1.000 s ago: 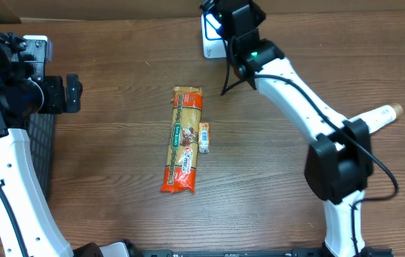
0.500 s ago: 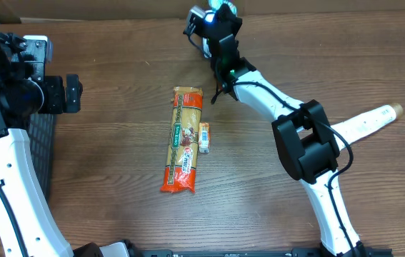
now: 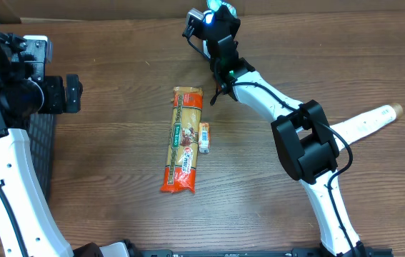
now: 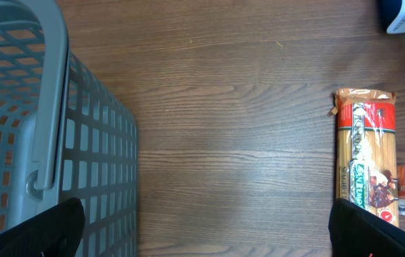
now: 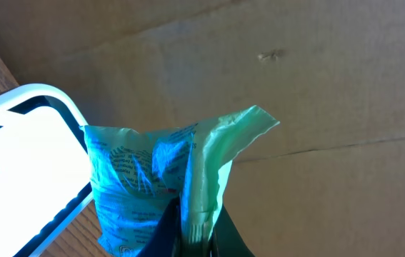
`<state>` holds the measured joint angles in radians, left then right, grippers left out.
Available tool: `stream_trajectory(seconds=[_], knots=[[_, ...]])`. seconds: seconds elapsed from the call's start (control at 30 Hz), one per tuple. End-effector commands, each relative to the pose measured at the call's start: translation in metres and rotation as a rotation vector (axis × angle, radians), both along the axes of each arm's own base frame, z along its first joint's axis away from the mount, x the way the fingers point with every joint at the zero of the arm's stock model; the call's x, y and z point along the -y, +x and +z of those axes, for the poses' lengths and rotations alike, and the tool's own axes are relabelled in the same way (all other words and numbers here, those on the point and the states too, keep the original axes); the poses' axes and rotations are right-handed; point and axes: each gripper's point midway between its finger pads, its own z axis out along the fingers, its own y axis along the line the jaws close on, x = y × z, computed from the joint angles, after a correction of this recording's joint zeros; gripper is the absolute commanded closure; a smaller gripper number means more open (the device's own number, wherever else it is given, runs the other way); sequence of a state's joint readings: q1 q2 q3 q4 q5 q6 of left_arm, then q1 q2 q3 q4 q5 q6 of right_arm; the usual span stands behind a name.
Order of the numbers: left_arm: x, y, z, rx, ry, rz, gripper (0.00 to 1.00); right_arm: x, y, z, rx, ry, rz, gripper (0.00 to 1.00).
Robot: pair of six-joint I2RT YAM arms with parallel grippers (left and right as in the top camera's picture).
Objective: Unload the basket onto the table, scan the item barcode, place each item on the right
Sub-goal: 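Carry the wipes pack to the right table edge and release it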
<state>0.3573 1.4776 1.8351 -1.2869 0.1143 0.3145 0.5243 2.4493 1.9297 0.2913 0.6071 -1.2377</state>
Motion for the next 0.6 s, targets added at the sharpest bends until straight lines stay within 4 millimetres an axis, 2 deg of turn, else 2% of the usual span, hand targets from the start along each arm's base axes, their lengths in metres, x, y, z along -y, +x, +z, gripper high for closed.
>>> stream_trajectory(seconds=[0.0,0.57], knots=[[-0.0026,0.0011,-0.0019,-0.007,0.010,-0.003,0.00,-0.0017,-0.0006,0.0152,0.025,0.012,-0.004,0.96],[-0.0026,0.0011,-0.0019,-0.007,0.010,-0.002,0.00,-0.0016,-0.0009,0.0130,0.016,0.010,-0.005,0.96]])
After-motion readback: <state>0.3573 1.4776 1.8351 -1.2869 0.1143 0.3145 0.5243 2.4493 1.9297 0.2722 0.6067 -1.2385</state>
